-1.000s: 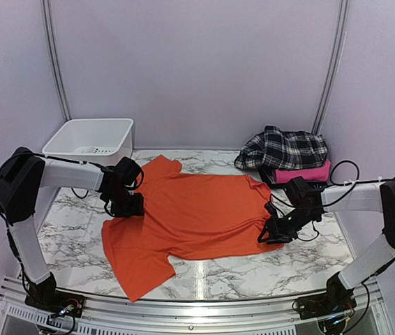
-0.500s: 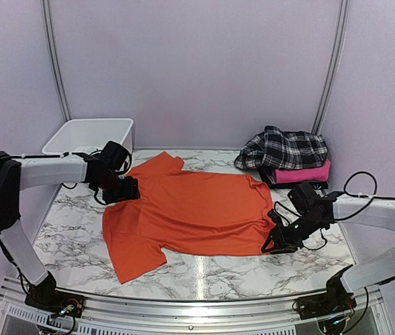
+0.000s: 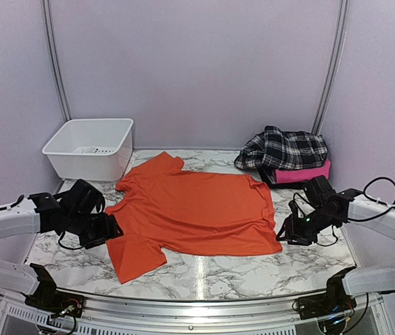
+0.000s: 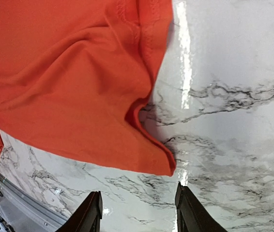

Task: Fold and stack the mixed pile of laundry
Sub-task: Pick up the flattened T-shirt from the center of the board.

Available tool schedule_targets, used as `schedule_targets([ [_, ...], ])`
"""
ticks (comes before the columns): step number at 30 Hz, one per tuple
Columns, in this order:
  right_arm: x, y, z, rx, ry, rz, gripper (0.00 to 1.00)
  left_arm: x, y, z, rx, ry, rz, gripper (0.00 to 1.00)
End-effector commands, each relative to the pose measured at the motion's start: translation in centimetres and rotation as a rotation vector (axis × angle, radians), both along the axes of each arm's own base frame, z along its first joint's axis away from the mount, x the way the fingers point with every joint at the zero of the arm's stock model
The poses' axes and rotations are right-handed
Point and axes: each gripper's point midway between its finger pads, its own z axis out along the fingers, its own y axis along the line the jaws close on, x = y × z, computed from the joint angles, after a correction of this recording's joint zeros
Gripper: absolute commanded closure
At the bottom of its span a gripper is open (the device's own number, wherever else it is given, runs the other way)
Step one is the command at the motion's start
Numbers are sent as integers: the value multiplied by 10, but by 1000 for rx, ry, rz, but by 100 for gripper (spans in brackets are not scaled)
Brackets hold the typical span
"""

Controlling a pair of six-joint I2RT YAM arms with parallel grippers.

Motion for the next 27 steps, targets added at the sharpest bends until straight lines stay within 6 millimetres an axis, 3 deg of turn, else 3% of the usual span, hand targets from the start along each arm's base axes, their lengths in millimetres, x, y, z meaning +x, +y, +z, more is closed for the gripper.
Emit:
schedule_targets([
  [1,13,-12,-7,-61,-4,-91,52,-38,15,-28,-11,135,134,27],
  [5,11,-13,-29,-88,39,-72,53,-59,23,-52,20,201,166,36],
  [7,11,-12,-36,-89,47,-63,54,-58,26,-54,48,187,171,41],
  [12,6,-3,-47,-36,83,-33,60,-60,21,-60,79,195,131,43],
  [19,-2,8,-48,33,98,-15,67,-60,12,-71,99,217,91,49],
  [23,-5,7,-50,32,106,-11,77,-63,12,-76,108,235,88,58],
  [27,-11,5,-46,35,112,-11,94,-72,12,-79,95,265,87,75],
])
